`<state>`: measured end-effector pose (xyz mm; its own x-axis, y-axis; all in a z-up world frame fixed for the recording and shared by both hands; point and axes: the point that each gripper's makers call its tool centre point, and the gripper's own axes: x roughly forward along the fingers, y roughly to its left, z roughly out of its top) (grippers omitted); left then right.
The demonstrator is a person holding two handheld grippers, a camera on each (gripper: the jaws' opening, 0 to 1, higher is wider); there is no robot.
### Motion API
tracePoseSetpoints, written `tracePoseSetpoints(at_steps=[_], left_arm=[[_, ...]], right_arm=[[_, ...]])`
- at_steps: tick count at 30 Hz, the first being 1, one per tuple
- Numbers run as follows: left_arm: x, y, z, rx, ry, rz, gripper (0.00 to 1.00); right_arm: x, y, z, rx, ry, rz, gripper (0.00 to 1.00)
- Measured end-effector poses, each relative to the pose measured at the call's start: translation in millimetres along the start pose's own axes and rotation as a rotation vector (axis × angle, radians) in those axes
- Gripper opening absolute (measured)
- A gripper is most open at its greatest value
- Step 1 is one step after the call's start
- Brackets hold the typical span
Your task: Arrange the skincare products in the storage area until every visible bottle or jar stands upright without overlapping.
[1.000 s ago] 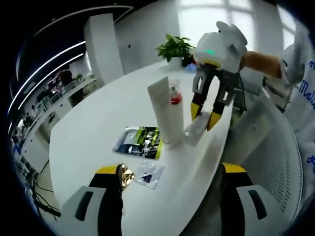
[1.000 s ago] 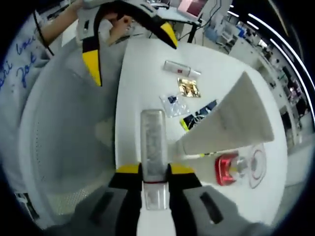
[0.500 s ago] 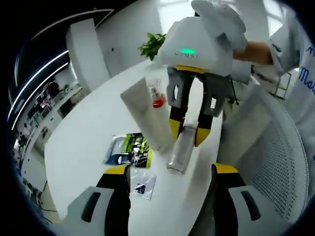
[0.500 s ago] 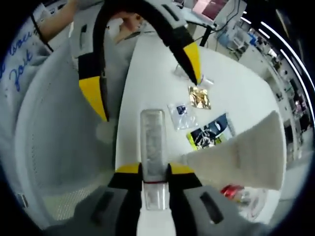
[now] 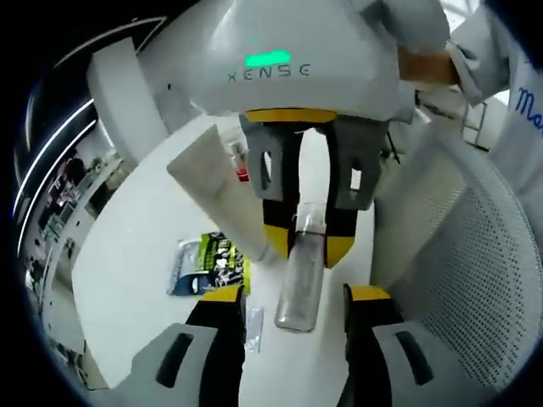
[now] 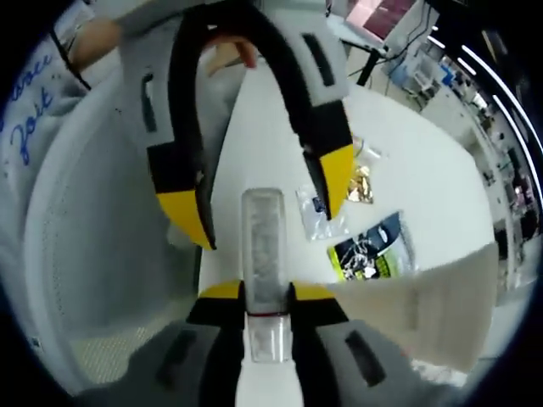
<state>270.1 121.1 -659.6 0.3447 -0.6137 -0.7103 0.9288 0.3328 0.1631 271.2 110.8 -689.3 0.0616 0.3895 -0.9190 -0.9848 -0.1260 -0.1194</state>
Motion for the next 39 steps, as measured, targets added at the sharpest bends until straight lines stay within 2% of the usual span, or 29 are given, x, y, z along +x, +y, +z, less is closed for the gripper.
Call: tracePoseSetpoints(at_steps=[7,17,29,39], left_arm=[[8,-3.0,-6.8,0.035,0.042,-0.028,0.32],[18,-3.1,-15.5,0.043,0.078,-0.051,0.23],[26,-3.1,-23.6,0.052,0.115,-0.062,0.21],[32,-0.3,-33.5,0.097,0.16,-0.059,0.21]], right_arm=[[3,0,2.1,-0.008,0.0,0.012,0.19],[8,0,4.7,0.001,-0.021,0.029,0.19],[10,1,5.6,0.024,-0.058,0.044,0.19],[13,-2,7.2,0.032,-0.076,0.033,0.19]])
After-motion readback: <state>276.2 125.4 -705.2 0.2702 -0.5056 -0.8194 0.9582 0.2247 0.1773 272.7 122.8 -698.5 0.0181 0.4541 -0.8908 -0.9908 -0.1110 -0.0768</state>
